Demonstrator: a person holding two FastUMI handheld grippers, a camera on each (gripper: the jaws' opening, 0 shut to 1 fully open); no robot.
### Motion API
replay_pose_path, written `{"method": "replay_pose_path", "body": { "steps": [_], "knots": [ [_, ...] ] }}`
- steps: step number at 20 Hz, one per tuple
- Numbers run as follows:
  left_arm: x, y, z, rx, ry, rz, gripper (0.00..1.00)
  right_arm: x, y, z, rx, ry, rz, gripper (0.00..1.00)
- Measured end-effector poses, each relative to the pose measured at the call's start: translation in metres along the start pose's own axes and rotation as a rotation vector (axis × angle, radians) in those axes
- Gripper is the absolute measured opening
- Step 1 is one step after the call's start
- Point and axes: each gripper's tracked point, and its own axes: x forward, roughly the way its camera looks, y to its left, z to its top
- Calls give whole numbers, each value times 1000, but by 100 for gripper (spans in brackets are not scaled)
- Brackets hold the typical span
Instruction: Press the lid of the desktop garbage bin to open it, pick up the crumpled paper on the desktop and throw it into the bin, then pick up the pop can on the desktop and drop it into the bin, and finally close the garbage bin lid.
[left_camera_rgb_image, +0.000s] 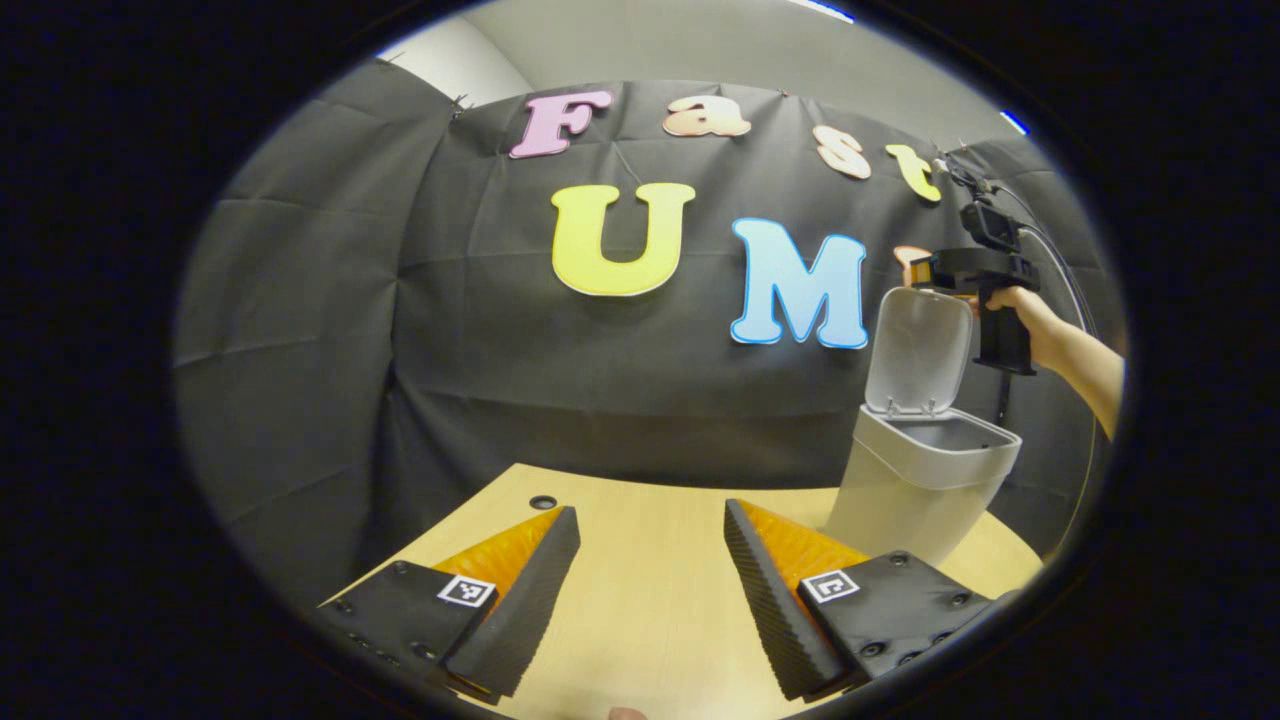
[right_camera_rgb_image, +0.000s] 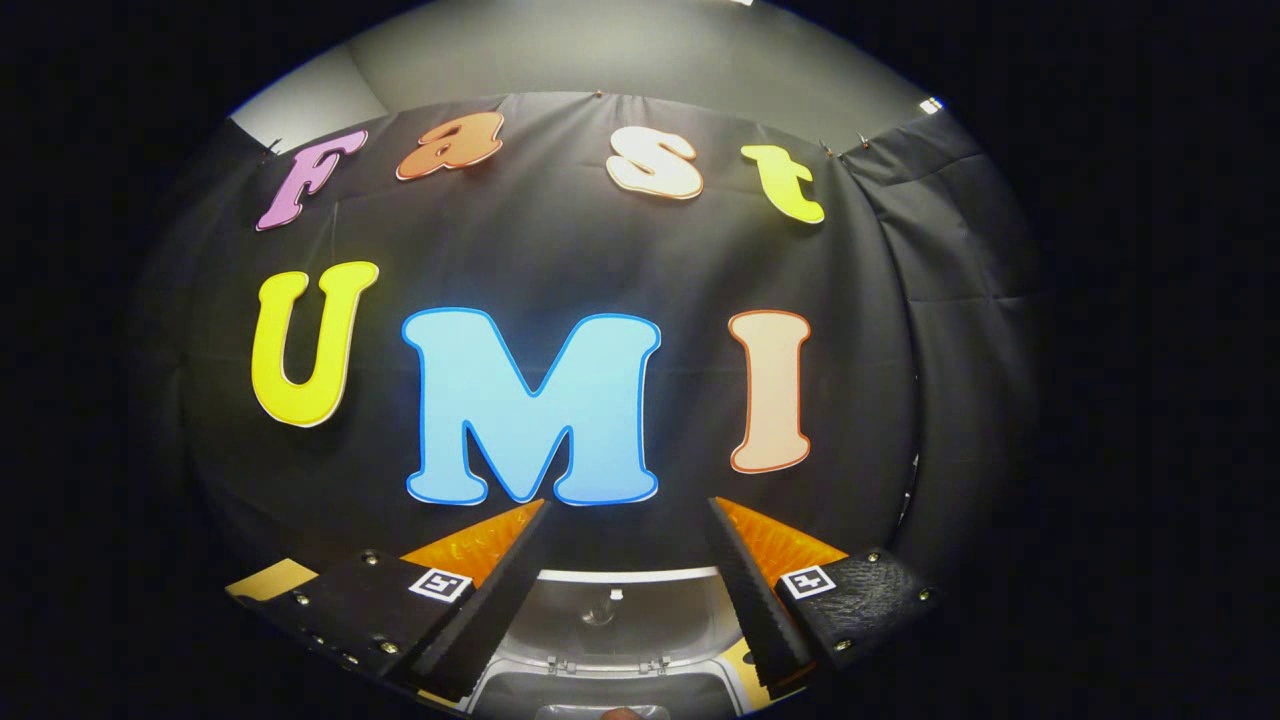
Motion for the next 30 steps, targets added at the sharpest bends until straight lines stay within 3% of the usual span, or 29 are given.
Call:
{"method": "replay_pose_path", "body": {
  "steps": [2,4,5,15,16,19,22,30],
  "knots": [
    [-2,-3,2,-1,-4,-8,96,-7,0,-1,4,1,11,100],
    [-3,-7,0,-5,-1,-18,100,-16,1,-3,-1,-10,24,96],
    [-5,-7,0,-4,0,-22,100,-21,1,-4,-7,-13,29,100],
    [-15,-24,3,18,-12,-70,100,-80,-2,-34,-34,40,42,96],
    [-16,-27,3,18,-12,-78,96,-85,-1,-40,-35,51,49,96],
    [-19,-32,3,24,-14,-92,100,-100,-2,-61,-6,110,65,100],
    [-20,-35,4,31,-14,-107,100,-112,-1,-85,45,182,73,96],
    [-22,-39,1,39,-5,-130,100,-139,-2,-133,-3,283,25,96]
  ]
}}
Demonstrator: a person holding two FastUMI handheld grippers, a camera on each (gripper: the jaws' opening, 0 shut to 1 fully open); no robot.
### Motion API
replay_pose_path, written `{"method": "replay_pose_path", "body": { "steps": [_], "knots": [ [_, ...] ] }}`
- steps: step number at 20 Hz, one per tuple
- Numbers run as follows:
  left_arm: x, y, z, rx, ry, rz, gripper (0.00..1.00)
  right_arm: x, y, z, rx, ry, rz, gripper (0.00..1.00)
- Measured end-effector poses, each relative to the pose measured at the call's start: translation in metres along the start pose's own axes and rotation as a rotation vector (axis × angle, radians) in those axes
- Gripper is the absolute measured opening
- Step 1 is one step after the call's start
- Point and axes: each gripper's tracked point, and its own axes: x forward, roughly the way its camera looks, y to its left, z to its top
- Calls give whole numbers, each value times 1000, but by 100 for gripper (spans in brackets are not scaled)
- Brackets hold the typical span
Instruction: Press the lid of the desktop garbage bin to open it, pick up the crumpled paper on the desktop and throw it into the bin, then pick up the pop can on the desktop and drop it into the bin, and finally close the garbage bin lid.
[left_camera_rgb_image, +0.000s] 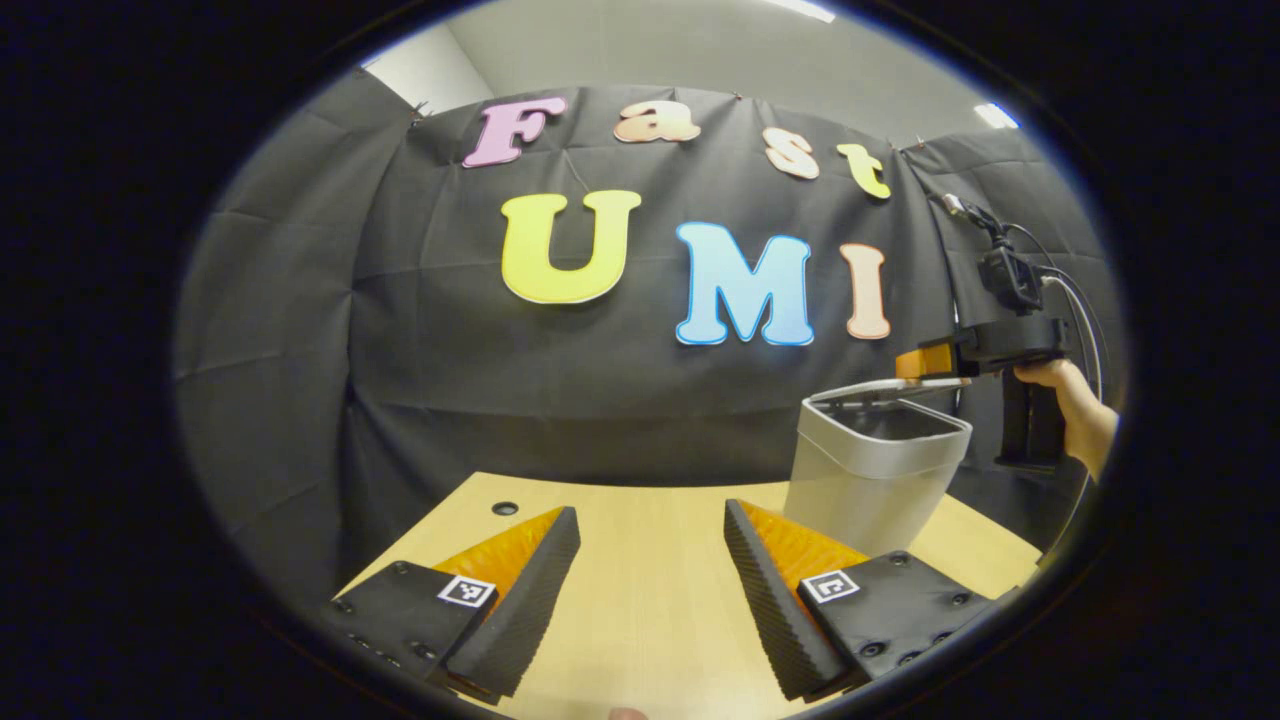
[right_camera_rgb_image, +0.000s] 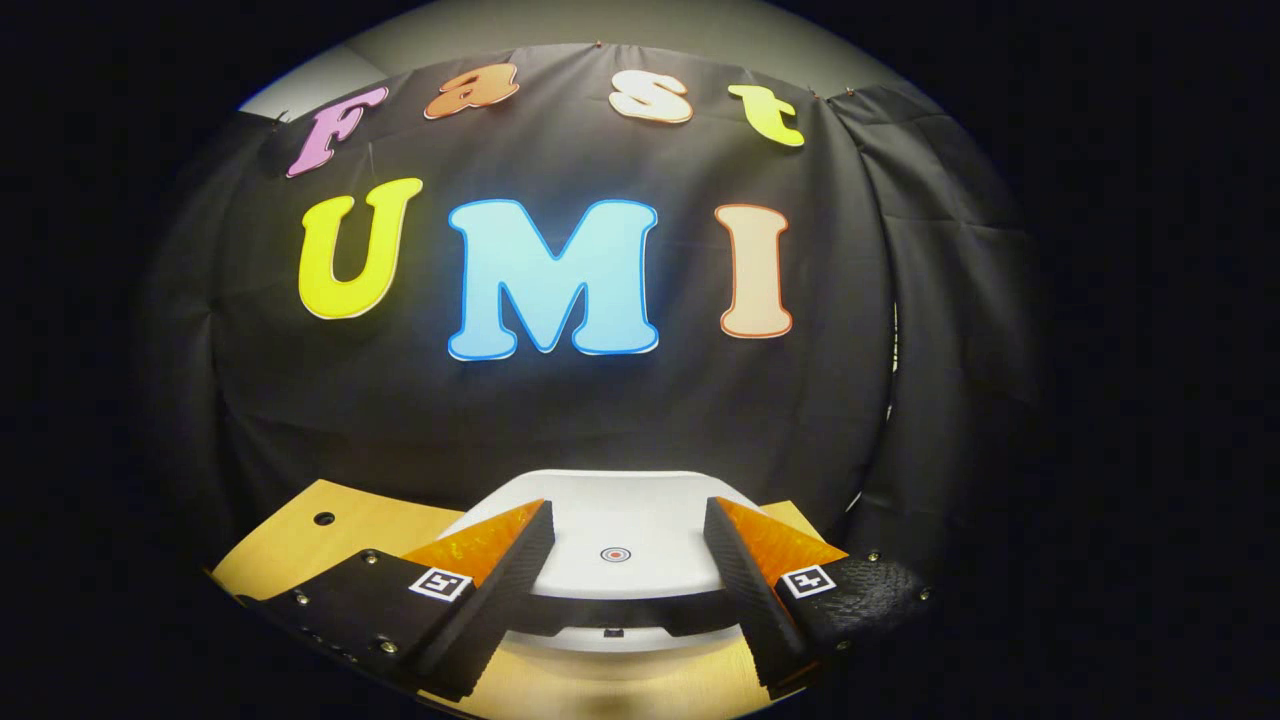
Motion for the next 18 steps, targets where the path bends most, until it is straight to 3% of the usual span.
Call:
{"method": "replay_pose_path", "body": {
  "steps": [7,8,9,14,15,18],
  "knots": [
    [3,-3,-3,-4,5,-29,100,-11,6,-29,10,48,-18,97],
    [4,-3,-3,-6,4,-34,96,-14,7,-34,12,54,-16,97],
    [5,-4,-4,-10,5,-39,100,-16,9,-37,16,63,-14,97],
    [11,-6,-8,-10,13,-63,100,-22,12,-48,14,71,-17,97],
    [12,-6,-9,-10,12,-66,96,-22,13,-47,12,69,-15,97],
    [15,-8,-9,-15,12,-82,100,-23,14,-49,12,76,-20,97]
  ]
}}
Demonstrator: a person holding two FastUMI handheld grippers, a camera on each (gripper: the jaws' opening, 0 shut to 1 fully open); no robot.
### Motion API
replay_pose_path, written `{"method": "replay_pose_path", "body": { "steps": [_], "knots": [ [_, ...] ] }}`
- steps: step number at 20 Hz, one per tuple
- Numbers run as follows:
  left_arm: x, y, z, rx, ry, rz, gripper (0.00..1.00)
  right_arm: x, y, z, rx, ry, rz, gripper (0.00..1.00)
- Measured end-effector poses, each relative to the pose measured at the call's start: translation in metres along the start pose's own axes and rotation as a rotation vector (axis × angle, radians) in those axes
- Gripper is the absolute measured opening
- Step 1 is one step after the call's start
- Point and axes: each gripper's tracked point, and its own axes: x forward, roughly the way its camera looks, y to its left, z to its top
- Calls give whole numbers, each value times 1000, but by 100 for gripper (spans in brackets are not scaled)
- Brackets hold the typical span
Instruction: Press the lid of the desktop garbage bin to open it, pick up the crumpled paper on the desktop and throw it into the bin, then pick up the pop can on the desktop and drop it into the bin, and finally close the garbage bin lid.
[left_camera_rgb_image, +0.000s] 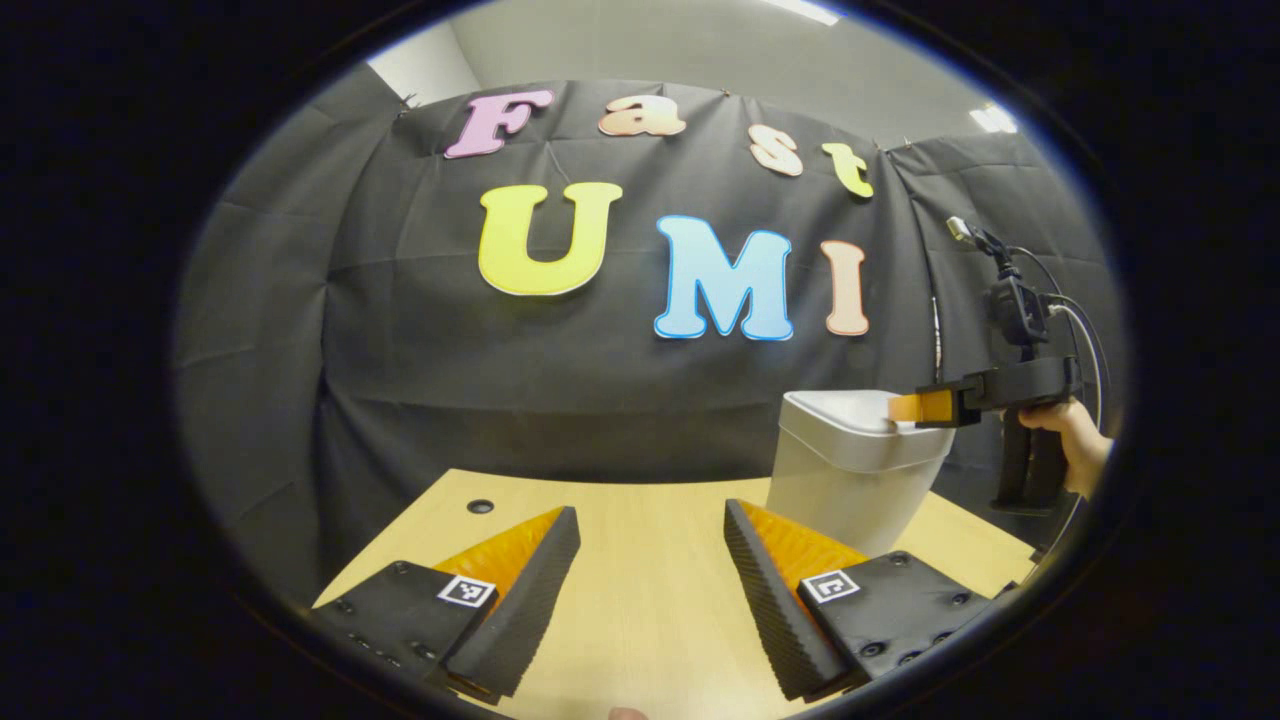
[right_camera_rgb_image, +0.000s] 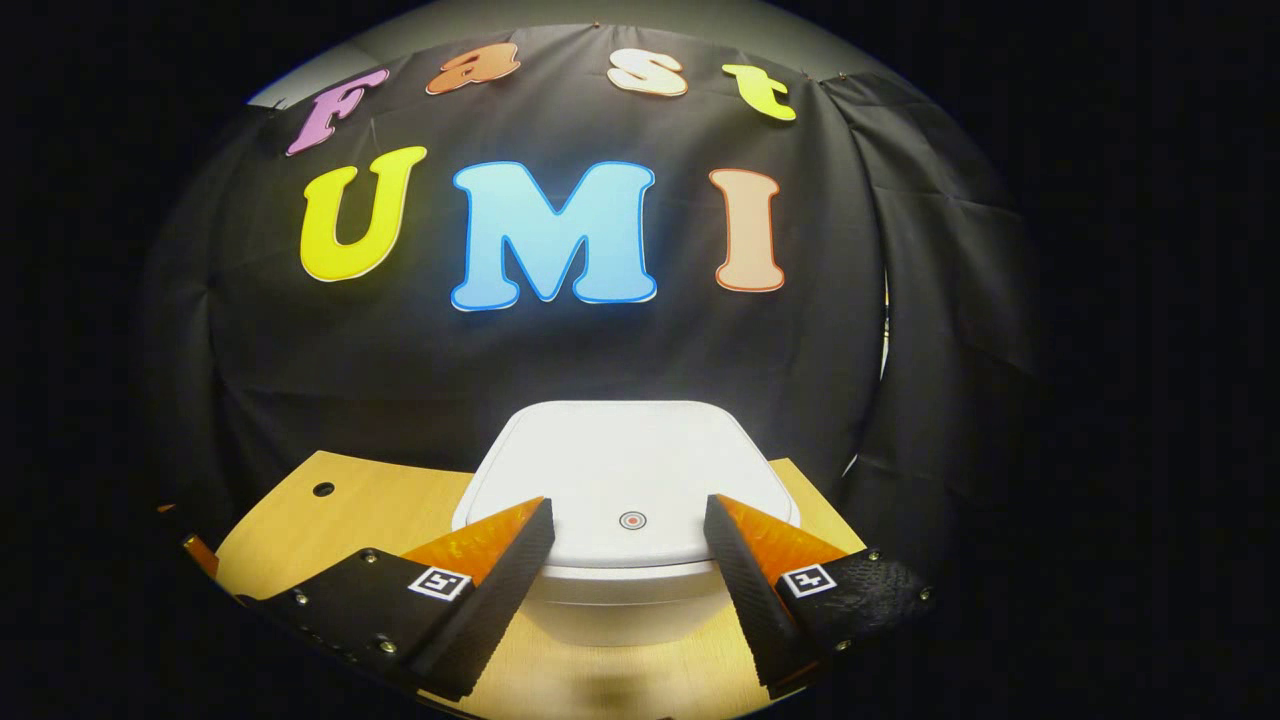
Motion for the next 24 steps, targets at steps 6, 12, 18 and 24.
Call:
{"method": "replay_pose_path", "body": {
  "steps": [6,12,18,24],
  "knots": [
    [11,5,-2,10,1,-19,100,2,1,-3,-15,-7,22,98],
    [17,6,3,29,-6,-23,95,14,3,-3,-16,-64,5,99],
    [10,5,9,35,-20,-5,100,12,3,3,2,-107,-9,97],
    [1,4,18,45,-35,34,95,7,-2,17,-13,-148,-43,96]
  ]
}}
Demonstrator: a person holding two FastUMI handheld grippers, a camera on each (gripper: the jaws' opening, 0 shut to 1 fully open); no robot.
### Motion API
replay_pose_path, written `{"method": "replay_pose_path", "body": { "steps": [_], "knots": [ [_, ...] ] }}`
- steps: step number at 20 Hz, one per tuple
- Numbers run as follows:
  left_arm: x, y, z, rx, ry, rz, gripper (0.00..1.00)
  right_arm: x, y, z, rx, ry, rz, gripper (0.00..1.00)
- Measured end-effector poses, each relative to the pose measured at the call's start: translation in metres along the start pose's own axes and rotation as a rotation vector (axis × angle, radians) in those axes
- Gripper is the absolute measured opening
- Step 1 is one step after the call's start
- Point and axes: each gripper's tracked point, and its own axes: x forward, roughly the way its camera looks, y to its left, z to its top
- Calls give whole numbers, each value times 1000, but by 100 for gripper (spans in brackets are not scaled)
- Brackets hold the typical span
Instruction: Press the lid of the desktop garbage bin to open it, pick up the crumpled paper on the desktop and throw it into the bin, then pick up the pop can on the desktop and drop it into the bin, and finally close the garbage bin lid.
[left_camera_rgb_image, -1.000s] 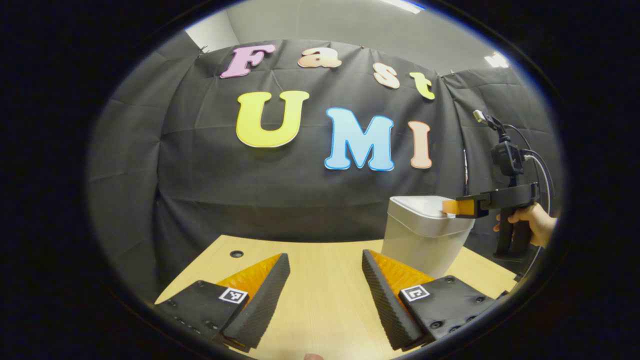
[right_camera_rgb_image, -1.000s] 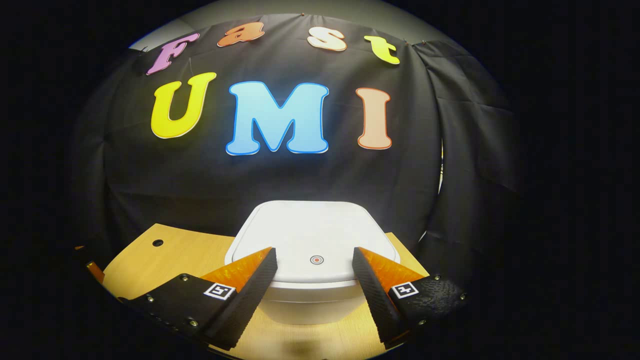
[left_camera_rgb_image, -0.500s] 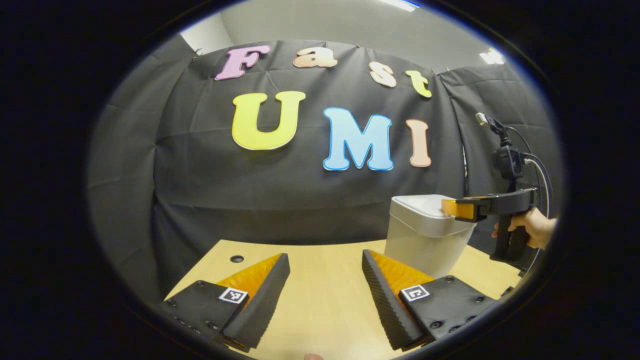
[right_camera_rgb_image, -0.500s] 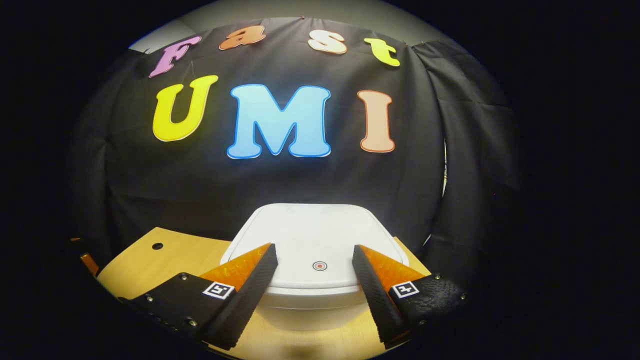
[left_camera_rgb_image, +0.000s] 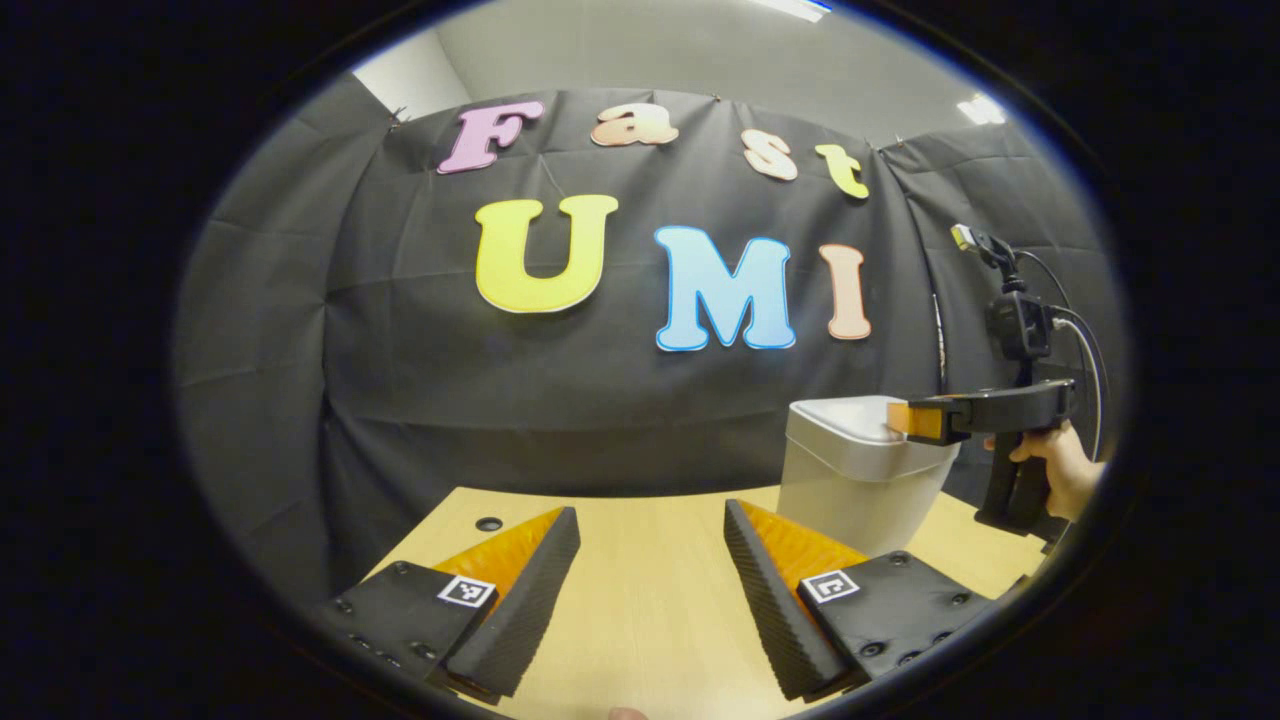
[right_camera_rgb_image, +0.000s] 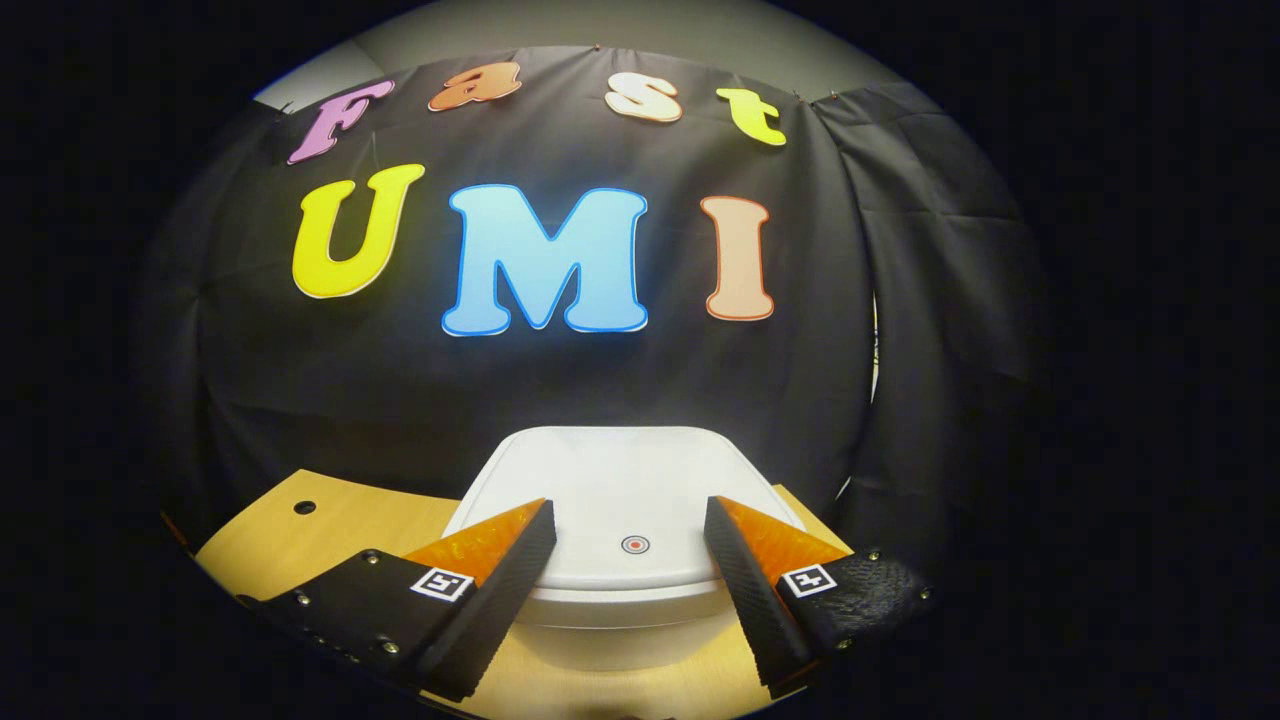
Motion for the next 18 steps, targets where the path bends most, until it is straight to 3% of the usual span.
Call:
{"method": "replay_pose_path", "body": {
  "steps": [3,4,6,12,13,14,17,18],
  "knots": [
    [-4,-3,2,2,-5,16,95,-7,-2,13,-6,-41,11,96],
    [-5,-6,2,-1,-5,19,100,-10,-2,15,-6,-40,20,96],
    [-6,-11,4,-8,-7,26,95,-19,-2,20,-1,-56,34,96],
    [-11,-36,17,3,-32,31,95,-49,-1,29,-2,-97,79,96],
    [-11,-41,20,6,-38,31,100,-55,1,27,-4,-98,94,96],
    [-6,-47,27,11,-47,31,95,-60,3,26,-8,-100,109,96],
    [-7,-60,32,16,-63,38,100,-77,3,21,-31,-108,138,96],
    [-9,-64,34,14,-67,40,95,-82,4,19,-31,-112,149,96]
  ]
}}
